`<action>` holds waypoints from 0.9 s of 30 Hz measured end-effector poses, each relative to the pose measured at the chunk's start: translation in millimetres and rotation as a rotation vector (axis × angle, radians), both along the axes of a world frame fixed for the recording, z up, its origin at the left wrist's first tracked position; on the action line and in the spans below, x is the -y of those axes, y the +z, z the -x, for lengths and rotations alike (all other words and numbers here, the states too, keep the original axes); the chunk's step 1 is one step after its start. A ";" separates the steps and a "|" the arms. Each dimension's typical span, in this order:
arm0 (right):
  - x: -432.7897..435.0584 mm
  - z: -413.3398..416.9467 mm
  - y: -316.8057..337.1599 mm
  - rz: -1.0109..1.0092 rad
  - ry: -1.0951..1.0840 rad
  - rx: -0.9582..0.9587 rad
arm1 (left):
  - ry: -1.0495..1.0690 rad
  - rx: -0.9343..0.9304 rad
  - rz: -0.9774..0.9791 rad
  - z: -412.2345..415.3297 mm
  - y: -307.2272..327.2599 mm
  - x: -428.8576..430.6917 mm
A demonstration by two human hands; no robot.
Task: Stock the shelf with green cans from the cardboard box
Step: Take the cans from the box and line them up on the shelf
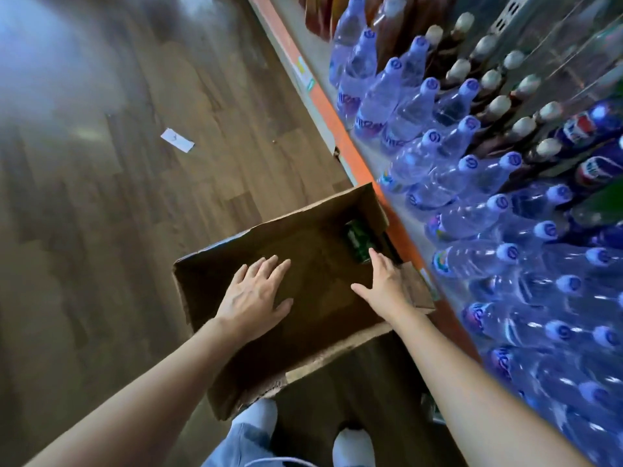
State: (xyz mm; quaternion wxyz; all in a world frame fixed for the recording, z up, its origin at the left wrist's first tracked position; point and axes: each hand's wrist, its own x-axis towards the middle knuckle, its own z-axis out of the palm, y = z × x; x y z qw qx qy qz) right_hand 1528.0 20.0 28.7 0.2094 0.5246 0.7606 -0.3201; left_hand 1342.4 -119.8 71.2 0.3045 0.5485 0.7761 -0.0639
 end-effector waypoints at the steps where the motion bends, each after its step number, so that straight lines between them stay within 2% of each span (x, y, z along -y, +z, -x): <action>1: -5.1 2.8 -16.7 -0.017 0.003 0.018 | 0.000 0.003 0.006 0.2 -17.1 -2.6; 10: -53.3 22.8 -139.4 -0.162 0.100 0.245 | -0.009 -0.056 0.027 -0.6 -132.6 -23.7; 13: -56.8 30.3 -165.2 -0.243 0.081 0.258 | 0.017 -0.012 0.048 2.4 -157.2 -32.5; 20: -53.3 37.1 -186.7 -0.448 0.118 0.275 | -0.002 -0.003 -0.070 2.1 -180.3 -44.8; 27: -51.4 34.5 -188.9 -0.461 0.148 0.272 | -0.013 0.009 -0.061 2.4 -181.5 -39.1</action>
